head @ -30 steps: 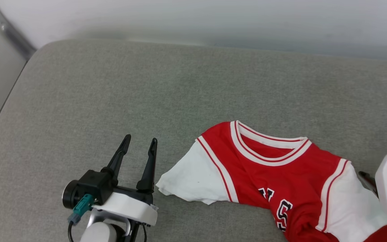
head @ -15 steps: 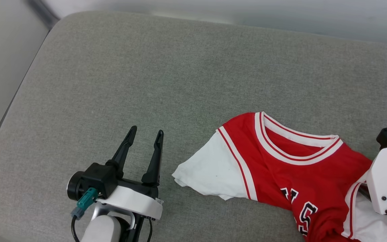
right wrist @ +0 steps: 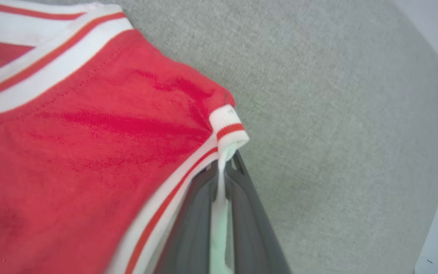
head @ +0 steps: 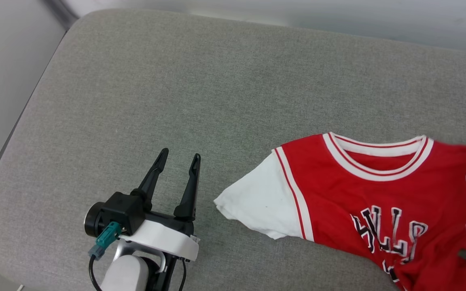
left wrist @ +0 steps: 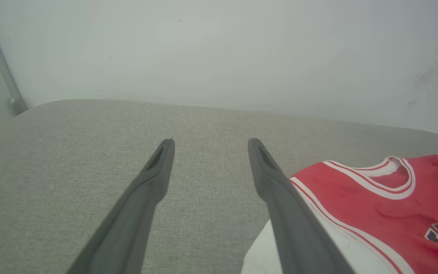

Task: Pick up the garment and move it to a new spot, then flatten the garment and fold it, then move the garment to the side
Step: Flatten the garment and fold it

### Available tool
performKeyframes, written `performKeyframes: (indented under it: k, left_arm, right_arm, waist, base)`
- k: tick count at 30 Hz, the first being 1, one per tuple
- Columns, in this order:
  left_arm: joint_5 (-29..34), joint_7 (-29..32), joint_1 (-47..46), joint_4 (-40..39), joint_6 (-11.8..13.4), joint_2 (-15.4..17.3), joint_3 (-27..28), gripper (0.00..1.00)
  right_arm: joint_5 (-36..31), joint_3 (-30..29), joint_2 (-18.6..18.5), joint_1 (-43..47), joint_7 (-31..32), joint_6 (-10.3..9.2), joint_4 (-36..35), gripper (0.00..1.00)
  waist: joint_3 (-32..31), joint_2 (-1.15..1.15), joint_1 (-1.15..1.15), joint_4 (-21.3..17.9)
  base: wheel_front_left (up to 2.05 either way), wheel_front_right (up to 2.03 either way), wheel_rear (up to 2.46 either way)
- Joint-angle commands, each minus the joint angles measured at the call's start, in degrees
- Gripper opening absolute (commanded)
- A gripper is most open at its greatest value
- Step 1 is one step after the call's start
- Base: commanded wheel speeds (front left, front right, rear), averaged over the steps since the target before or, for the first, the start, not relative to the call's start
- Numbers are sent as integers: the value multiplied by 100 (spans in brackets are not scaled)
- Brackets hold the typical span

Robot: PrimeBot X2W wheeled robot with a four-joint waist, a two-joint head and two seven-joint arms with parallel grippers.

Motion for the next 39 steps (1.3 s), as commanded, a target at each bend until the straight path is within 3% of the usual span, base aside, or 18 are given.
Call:
performKeyframes:
  k: [1,5,9,10,11,17,23,34,39]
  left_arm:
    - [19,-15,-84,4,-7,-5,1,100]
    - [10,-15,-112,3,-20,-18,11,100]
    - [11,-15,-111,33,-24,-26,28,100]
    - [11,-15,-110,43,-25,-30,33,100]
    - [12,-15,-103,47,-27,-31,42,100]
    - [31,-15,-13,97,-33,-24,145,100]
    - [-31,-14,124,71,-41,0,290,100]
    - [-182,-14,348,56,-30,15,471,100]
    - [-456,450,416,152,-34,117,491,100]
  right_arm:
    - [-144,73,-99,-262,-169,-6,100,0]
    - [-379,273,-190,-589,-597,-6,431,0]
    - [-389,550,-36,-628,-885,-5,892,0]
    - [-344,617,13,-605,-987,-5,990,56]
    - [-294,594,76,-588,-1082,-5,1098,100]
    - [-136,413,433,-493,-1939,-4,1416,100]
    - [73,134,733,-324,-2865,-4,1161,100]
    - [223,-741,1377,742,-4115,-4,-380,100]
    - [126,-1267,1863,1384,-4413,-4,-1327,100]
  waist:
    - [1,0,0,7]
    - [25,0,0,34]
    - [6,0,0,59]
    - [-13,0,0,61]
    - [-35,0,0,56]
    - [-267,0,0,-95]
    - [-566,0,0,-456]
    - [-868,0,0,-1098]
    - [-822,0,0,-1333]
  base:
    - [0,0,0]
    - [0,0,0]
    - [0,0,0]
    - [0,0,0]
    - [0,0,0]
    - [0,0,0]
    - [0,0,0]
    - [0,0,0]
    - [0,0,0]
